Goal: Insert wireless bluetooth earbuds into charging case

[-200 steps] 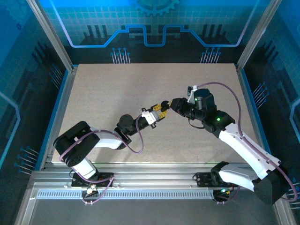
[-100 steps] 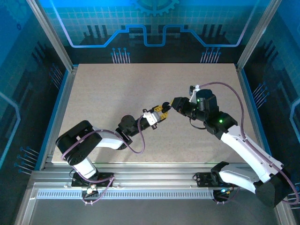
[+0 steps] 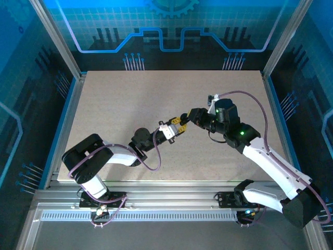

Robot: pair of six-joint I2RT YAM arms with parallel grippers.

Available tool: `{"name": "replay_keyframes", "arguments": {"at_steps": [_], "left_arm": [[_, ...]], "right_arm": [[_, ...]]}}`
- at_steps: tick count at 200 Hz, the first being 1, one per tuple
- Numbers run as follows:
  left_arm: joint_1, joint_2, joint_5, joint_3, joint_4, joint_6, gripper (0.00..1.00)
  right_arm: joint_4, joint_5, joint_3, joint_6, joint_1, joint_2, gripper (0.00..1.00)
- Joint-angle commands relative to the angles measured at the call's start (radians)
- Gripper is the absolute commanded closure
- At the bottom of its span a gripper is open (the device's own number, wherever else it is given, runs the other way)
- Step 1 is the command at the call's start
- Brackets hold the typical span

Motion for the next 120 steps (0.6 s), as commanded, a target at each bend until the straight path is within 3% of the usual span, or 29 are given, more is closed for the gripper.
{"name": "replay_keyframes", "arguments": {"at_steps": [1, 120], "left_arm": [[-0.009, -0.008, -0.007, 0.035, 0.03, 0.014, 0.74], [-0.01, -0.002, -0.024, 0.042, 0.029, 0.019, 0.74]], "right_arm": [[0.027, 0.006, -0.003, 0.003, 0.017, 0.002, 0.81], [-0.089, 0.047, 0.028, -0.021, 0.041, 0.015, 0.81]]}}
